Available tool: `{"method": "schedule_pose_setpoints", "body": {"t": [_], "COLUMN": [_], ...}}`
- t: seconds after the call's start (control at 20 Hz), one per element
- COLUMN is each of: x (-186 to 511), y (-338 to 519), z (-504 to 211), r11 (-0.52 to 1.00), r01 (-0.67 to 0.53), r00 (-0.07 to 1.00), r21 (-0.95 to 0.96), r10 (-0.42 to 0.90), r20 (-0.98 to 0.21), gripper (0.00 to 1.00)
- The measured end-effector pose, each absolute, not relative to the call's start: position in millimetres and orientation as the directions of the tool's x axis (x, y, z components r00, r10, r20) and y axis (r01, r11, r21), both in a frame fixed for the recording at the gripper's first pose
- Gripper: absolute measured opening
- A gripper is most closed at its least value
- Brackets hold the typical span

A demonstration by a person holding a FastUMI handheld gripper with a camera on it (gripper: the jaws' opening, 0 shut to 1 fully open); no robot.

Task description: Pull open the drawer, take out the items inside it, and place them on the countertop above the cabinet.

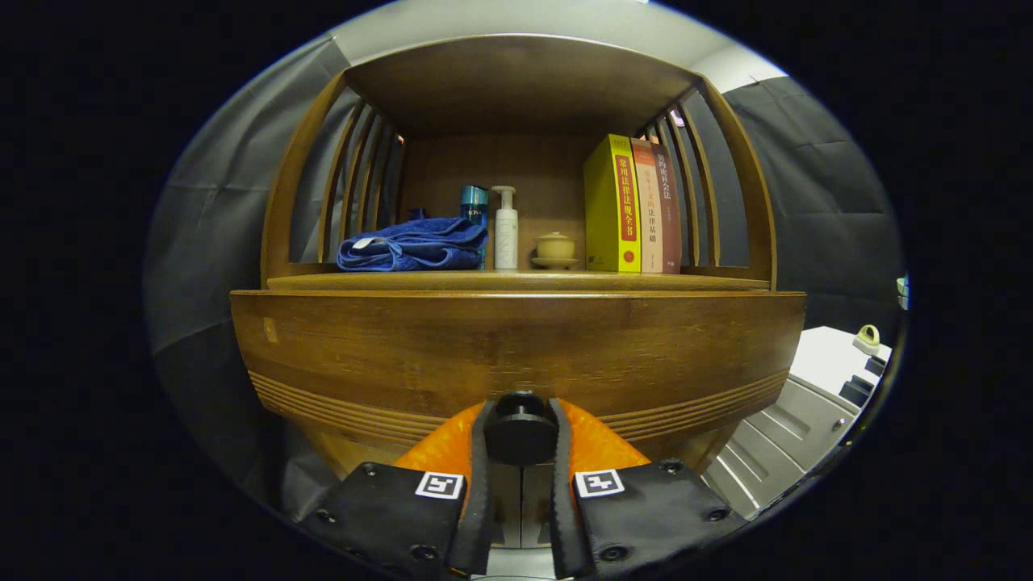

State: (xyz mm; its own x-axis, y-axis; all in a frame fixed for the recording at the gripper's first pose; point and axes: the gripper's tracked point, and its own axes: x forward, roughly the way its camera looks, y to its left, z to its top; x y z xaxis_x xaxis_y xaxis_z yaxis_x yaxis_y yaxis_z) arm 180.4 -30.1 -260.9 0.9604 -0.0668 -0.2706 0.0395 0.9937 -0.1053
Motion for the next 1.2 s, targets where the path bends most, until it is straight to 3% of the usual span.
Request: {"method": "schedule_pose_setpoints", "body": {"t": [0.65, 1.2], "x": [96, 68], "y": [-19, -14], "z": [-250, -248], "r11": [0.989, 0.983], "r01": [0.069, 0.07], "r00": [0.942, 0.936], "r21": [-0.133, -0.171], "r10": [-0.108, -0.124], "r20": [-0.318, -0.331], "gripper": [0.37, 0.37]}}
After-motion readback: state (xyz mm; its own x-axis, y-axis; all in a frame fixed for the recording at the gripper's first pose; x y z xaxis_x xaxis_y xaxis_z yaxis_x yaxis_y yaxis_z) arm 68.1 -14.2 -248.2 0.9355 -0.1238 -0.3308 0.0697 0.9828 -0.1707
